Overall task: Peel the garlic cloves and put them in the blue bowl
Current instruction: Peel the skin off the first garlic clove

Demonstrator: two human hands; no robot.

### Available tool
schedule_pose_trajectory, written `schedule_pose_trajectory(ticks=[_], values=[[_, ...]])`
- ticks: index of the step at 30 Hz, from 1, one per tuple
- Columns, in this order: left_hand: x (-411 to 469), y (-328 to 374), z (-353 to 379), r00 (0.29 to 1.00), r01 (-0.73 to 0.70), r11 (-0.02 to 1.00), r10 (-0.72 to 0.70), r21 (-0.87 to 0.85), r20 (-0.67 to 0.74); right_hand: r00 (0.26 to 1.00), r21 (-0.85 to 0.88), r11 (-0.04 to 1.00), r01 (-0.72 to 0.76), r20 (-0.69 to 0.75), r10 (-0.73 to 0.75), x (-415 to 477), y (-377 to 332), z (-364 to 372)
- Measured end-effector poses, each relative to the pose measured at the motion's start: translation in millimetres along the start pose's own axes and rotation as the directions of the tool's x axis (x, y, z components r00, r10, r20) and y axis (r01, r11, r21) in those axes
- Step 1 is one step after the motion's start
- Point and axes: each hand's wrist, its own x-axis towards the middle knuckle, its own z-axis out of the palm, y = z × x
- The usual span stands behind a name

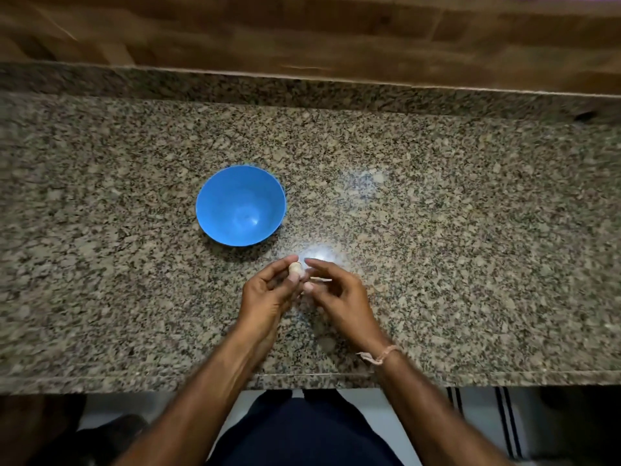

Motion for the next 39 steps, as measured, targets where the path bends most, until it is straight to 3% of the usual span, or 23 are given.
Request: schedule_pose_trajectory(ticks=[2, 5, 19, 25, 33, 39], values=[[-10, 4, 6, 0.999, -0.034, 0.998, 0.035, 0.045, -0.028, 1.0, 0.139, 0.99, -0.001, -0.015, 0.003, -3, -7, 6], [-20, 7, 20, 0.994, -0.089, 0.996, 0.089, 0.003, -0.069, 1.0, 0.215, 0.977, 0.003, -0.025, 0.003, -2, -11, 2], [-29, 8, 35, 0.985, -0.131, 0.987, 0.119, -0.097, -0.123, 0.995, 0.277, 0.957, 0.084, 0.021, -0.093, 0, -28, -23], [-30, 9, 40, 0.969, -0.204, 0.979, 0.198, -0.026, -0.148, 0.992, 0.213, 0.971, 0.112, 0.037, -0.123, 1, -30, -23], [-30, 14, 36, 0.993, -0.102, 0.976, 0.088, -0.191, -0.08, 0.986, 0.178, 0.973, 0.149, 0.046, -0.159, 2, -33, -20], [-37, 14, 34, 0.973, -0.194, 0.981, 0.194, 0.015, -0.127, 0.972, 0.07, 0.97, 0.233, 0.006, -0.234, 0, -32, -15]])
